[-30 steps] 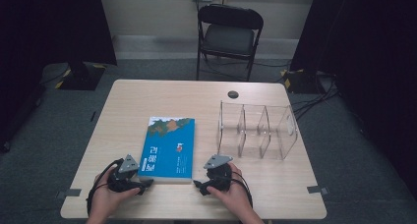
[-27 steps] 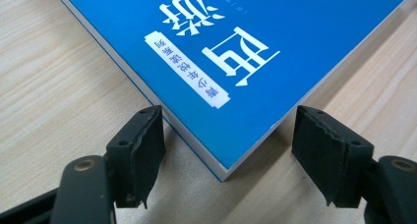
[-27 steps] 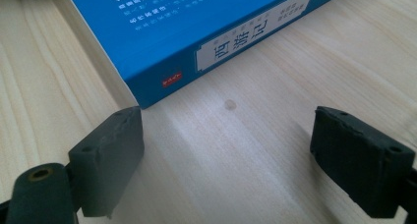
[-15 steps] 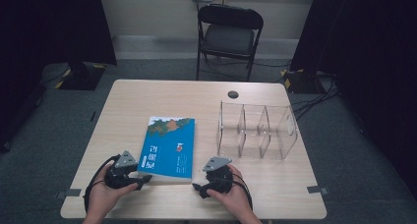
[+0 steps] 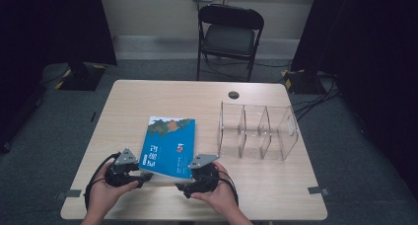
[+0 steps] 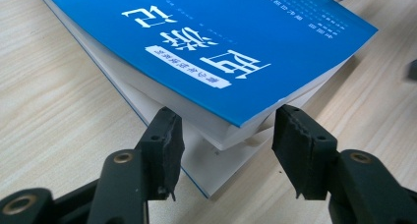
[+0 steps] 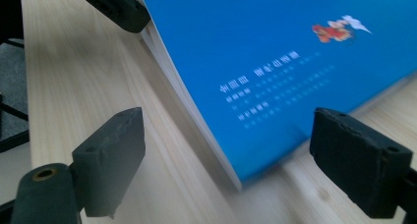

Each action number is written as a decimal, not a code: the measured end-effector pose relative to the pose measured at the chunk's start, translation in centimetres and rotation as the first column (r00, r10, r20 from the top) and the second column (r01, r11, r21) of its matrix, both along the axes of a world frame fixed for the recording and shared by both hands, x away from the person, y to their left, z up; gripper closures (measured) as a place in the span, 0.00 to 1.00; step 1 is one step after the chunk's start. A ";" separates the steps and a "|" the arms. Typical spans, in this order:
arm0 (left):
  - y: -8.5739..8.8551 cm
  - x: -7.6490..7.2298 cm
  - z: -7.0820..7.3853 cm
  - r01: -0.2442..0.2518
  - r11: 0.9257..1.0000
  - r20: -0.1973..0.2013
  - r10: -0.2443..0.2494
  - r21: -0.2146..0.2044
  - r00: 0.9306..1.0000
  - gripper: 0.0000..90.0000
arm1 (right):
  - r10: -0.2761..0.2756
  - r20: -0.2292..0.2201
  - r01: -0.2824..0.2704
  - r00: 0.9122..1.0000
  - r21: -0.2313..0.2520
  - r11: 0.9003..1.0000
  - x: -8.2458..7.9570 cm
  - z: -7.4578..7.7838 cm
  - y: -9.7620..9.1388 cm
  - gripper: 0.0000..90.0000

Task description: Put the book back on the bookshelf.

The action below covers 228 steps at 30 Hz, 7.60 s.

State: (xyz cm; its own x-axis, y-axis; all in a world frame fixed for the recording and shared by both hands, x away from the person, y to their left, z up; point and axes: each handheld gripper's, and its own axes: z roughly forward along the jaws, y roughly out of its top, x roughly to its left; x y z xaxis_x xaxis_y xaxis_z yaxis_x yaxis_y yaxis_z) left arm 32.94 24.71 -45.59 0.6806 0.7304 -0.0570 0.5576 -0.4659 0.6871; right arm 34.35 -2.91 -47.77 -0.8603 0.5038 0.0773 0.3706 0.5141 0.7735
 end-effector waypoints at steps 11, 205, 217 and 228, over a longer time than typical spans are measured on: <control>0.0 0.2 0.2 0.010 1.000 -0.011 -0.010 0.000 1.000 0.51 | 0.059 0.078 -0.057 0.995 -0.024 0.998 1.2 0.2 3.9 0.29; 1.5 1.1 -0.3 0.134 0.986 0.197 -0.113 -0.098 0.974 0.16 | 0.162 -0.061 -0.168 0.985 -0.108 0.980 0.6 8.9 3.8 0.83; 1.4 1.5 -0.5 0.144 0.987 0.192 -0.127 -0.078 0.973 0.15 | 0.187 -0.081 -0.194 0.979 -0.092 0.977 0.6 9.9 3.9 0.83; 1.2 1.5 0.9 0.177 0.981 0.213 -0.156 -0.082 0.964 0.15 | 0.219 -0.101 -0.228 0.970 -0.092 0.969 0.8 11.5 3.5 0.83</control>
